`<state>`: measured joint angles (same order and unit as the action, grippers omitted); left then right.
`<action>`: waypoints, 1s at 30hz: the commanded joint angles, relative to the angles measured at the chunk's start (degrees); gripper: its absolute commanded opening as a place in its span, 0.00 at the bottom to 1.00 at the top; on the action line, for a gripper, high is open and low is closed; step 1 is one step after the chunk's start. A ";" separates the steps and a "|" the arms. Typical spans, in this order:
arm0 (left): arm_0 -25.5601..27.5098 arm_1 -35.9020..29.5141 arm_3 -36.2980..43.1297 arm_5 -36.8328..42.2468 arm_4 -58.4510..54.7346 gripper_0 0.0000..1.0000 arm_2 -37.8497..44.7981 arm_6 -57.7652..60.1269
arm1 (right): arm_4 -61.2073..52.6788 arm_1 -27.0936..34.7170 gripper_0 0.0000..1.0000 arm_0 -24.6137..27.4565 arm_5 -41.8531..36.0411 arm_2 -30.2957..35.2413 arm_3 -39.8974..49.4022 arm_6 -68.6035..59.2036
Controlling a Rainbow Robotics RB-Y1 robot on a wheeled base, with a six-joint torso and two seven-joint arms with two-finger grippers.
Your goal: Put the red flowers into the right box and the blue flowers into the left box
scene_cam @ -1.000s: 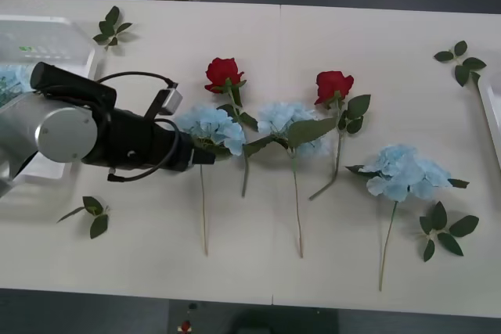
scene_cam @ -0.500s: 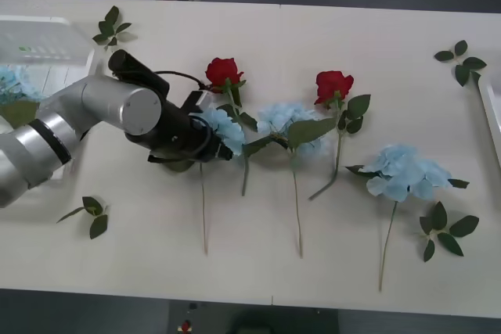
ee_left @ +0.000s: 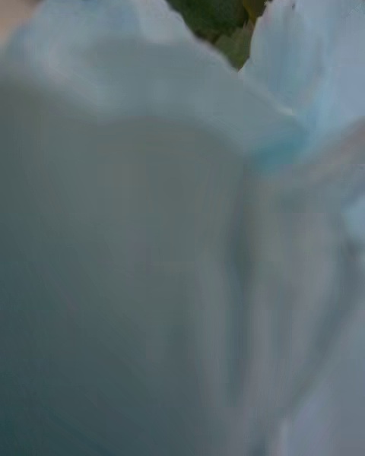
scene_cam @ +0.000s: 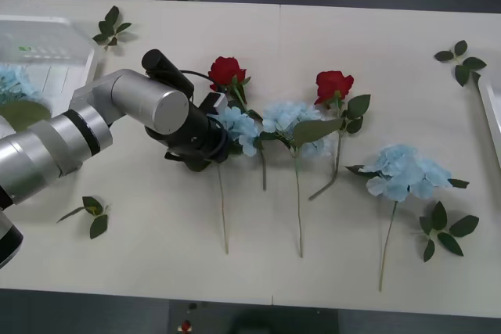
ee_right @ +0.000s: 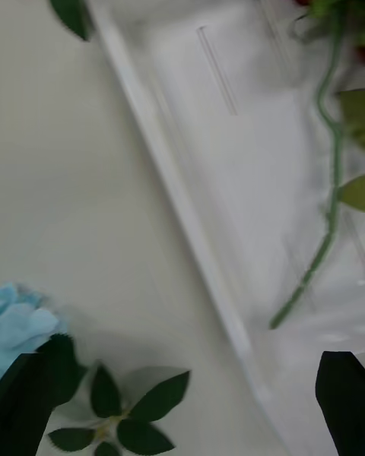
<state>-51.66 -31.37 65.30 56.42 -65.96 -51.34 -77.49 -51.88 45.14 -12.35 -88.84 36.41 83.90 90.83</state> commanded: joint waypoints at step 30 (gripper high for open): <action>9.38 -36.83 17.23 29.98 -9.71 0.00 33.76 -4.69 | 18.48 -30.90 1.00 8.84 -10.65 -16.72 30.97 -9.10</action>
<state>-48.23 -66.02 84.94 86.38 -75.45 -22.67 -76.53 -34.47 14.25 -4.66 -100.60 20.50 112.70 83.95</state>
